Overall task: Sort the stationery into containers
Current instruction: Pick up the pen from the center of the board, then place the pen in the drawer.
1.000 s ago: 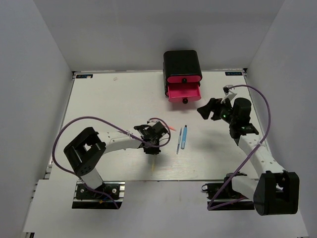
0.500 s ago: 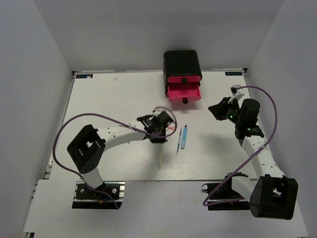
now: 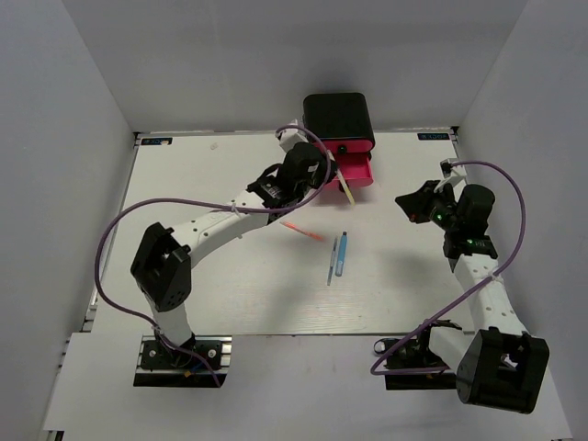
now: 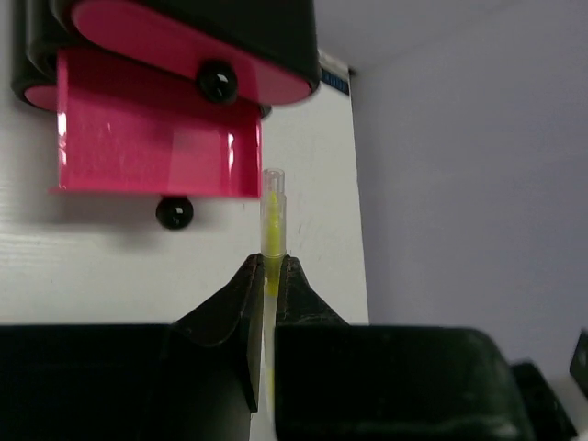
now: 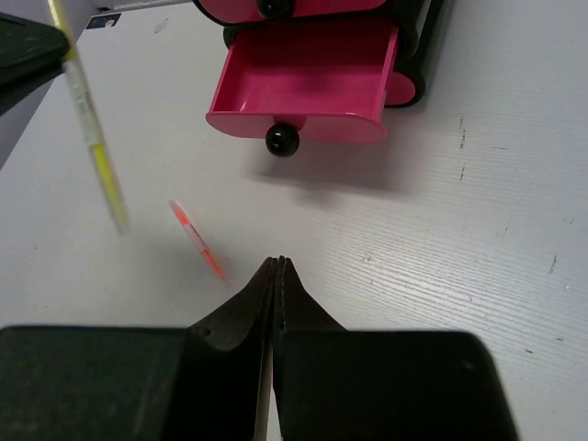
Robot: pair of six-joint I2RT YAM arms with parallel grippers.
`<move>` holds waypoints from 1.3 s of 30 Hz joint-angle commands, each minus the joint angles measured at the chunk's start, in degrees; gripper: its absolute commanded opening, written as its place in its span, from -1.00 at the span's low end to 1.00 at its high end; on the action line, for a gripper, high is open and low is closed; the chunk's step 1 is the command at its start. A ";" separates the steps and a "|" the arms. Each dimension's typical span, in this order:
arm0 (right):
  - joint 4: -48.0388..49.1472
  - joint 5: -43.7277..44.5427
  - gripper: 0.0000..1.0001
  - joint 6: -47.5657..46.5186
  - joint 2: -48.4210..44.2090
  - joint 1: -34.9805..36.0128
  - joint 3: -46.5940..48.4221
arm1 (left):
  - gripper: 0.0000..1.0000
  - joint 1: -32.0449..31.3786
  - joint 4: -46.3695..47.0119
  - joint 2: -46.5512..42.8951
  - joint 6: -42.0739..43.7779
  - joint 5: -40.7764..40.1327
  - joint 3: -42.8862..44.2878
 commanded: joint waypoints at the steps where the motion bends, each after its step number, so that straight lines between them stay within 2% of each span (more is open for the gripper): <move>1: 2.25 -1.75 -0.99 0.94 -1.06 -0.84 -0.84 | -1.00 1.17 13.24 0.99 -8.62 -7.98 -3.52; 5: 3.12 -2.71 -0.99 1.90 -1.15 -1.36 -1.19 | -1.00 1.70 26.22 5.11 -10.48 -15.45 -4.58; 7: 3.30 -3.16 -0.99 2.25 -1.15 -1.80 -1.28 | -1.00 2.48 30.03 8.10 -10.48 -15.47 -4.58; 15: 4.00 -3.95 -0.99 3.05 -1.85 -3.38 -1.46 | -1.00 3.10 30.66 17.68 -8.37 -21.35 4.20; 20: 4.18 -4.47 -0.99 3.40 -1.76 -4.35 -1.55 | -1.00 3.10 36.63 20.49 -5.48 -24.08 4.21; 28: 4.97 -5.79 -0.99 4.01 -2.12 -5.58 -2.08 | -1.00 3.10 37.00 23.74 -2.13 -24.00 6.05; 29: 4.97 -5.88 -0.99 4.19 -2.12 -5.76 -2.08 | -0.96 3.10 35.25 23.75 -1.61 -24.60 6.05; 31: 4.97 -5.97 -0.97 4.10 -2.29 -5.85 -2.07 | -0.76 2.49 32.87 23.75 -1.60 -25.39 6.67; 32: 5.06 -6.06 -0.97 4.28 -2.03 -6.11 -2.08 | -0.54 2.49 32.34 23.75 -1.60 -25.40 6.67; 34: 5.23 -6.41 -0.97 4.28 -1.94 -6.11 -2.08 | -0.37 2.49 32.33 23.75 -1.60 -24.70 6.14; 35: 5.06 -6.41 -0.97 4.19 -1.94 -6.37 -2.08 | -0.19 2.49 32.33 23.75 -1.60 -24.70 6.14; 36: 5.15 -6.41 -0.97 4.28 -2.03 -6.64 -2.16 | -0.09 1.96 32.33 23.75 -1.60 -24.18 6.14; 39: 5.32 -6.41 -0.97 4.28 -2.20 -6.99 -2.34 | 0.03 1.96 31.72 23.75 -0.82 -23.47 6.76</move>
